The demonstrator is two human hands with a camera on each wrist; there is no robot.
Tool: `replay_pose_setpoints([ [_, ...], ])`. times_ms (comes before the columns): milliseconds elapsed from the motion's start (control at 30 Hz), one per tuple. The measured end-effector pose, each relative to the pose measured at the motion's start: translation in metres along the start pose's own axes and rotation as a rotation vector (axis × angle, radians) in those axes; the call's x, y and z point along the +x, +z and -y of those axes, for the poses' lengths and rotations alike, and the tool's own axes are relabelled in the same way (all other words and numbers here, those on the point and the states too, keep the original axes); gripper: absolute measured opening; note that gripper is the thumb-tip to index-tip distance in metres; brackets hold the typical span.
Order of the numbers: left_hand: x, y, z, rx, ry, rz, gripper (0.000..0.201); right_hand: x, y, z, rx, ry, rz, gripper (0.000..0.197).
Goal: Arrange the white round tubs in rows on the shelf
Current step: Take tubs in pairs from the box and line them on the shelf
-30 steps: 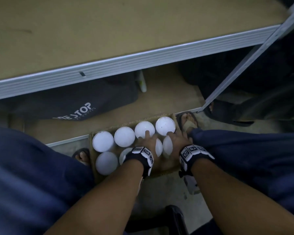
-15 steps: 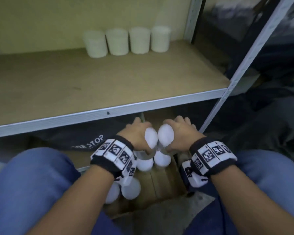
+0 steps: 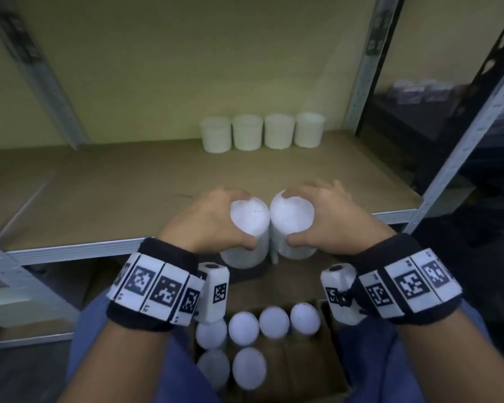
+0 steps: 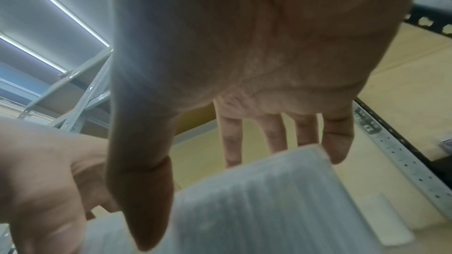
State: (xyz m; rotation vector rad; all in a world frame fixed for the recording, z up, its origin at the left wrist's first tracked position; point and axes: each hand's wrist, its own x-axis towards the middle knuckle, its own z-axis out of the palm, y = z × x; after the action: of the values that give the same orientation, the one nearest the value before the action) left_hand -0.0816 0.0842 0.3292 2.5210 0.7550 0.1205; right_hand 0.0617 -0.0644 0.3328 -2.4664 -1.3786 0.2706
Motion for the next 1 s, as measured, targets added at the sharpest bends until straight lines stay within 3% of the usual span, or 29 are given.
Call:
replay_pose_setpoints([
  [333,0.031,-0.021,0.028,-0.035,-0.099,-0.196,0.071,0.061,0.010,0.035,0.128,0.005,-0.132,0.056],
  [467,0.046,-0.014,0.035,-0.059,-0.147,-0.274,0.070,0.084,0.022,0.038,0.145,0.024,-0.161,0.057],
  [600,0.057,-0.003,0.046,-0.037,-0.172,-0.271,0.063,0.099,0.039,0.032,0.121,0.026,-0.133,0.057],
  [800,0.057,0.012,0.059,-0.061,-0.116,-0.310,0.051,0.106,0.059,0.024,0.116,0.006,-0.173,0.054],
  [1000,0.050,0.017,0.060,0.108,-0.037,-0.437,0.038,0.097,0.059,0.027,0.018,-0.058,-0.218,0.046],
])
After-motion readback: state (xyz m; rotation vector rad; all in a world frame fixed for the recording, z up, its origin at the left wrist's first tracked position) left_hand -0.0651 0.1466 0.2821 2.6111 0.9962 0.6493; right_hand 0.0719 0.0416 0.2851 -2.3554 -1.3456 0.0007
